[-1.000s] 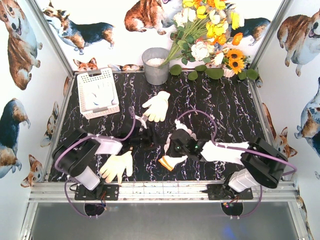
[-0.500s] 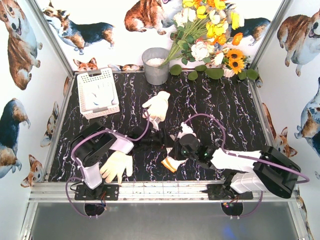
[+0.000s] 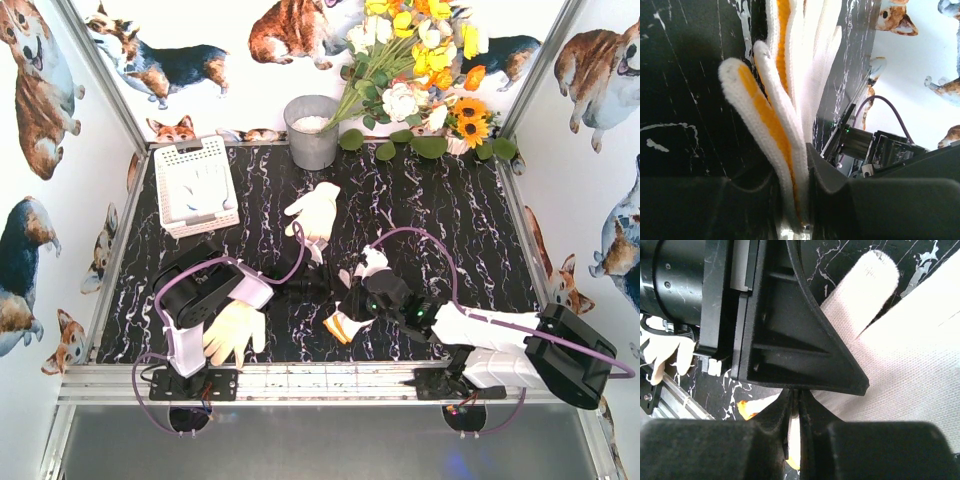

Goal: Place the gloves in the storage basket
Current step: Pick up the glove from the center of the board.

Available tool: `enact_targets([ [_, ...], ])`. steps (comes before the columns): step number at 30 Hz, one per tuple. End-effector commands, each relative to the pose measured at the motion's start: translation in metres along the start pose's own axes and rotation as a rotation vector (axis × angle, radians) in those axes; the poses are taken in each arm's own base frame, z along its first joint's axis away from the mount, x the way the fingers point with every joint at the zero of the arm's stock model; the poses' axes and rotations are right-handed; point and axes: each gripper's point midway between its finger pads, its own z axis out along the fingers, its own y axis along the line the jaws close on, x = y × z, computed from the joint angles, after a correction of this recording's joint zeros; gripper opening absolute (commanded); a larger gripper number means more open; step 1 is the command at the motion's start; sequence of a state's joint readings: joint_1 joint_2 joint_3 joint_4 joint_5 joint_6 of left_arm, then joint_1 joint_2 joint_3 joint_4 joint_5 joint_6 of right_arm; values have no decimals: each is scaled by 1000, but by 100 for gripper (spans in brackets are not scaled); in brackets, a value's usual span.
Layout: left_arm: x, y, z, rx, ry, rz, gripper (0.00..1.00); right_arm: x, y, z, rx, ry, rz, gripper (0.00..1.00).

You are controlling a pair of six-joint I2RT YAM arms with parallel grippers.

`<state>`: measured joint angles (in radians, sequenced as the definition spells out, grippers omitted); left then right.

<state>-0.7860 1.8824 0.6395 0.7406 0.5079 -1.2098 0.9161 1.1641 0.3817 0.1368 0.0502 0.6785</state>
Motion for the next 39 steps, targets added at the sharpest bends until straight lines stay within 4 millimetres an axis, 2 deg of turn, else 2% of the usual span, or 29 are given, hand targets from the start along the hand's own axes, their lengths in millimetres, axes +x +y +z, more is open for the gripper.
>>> enact_targets([
  [1,-1,-2,-1,10,-22,28,10,-34,24,-5,-70,-105,-20,19],
  [3,-5,1,-5,4,-55,27,4,-44,31,-15,-75,-118,-19,36],
  [5,-7,6,-11,-1,-90,22,0,-51,25,-23,-17,-109,-8,47],
  [7,-11,8,-19,-4,-133,21,0,-58,12,-31,73,-98,31,53],
  [9,-14,11,-26,-16,-171,21,0,-62,-3,-39,143,-81,90,56],
  [13,-17,11,-35,-14,-216,31,0,-56,-27,-44,207,-21,293,53],
  [17,-16,11,-38,-11,-220,32,1,-39,-31,-38,172,23,475,49],
  [22,-9,12,-37,-12,-181,37,24,-16,-28,-28,117,75,593,43],
  [27,3,18,-37,-32,-110,55,40,7,-34,-25,156,160,619,41],
  [31,11,17,-36,-24,-64,71,43,17,-39,-19,170,187,625,38],
  [39,26,8,-19,6,17,119,44,40,-59,-11,233,200,652,24],
])
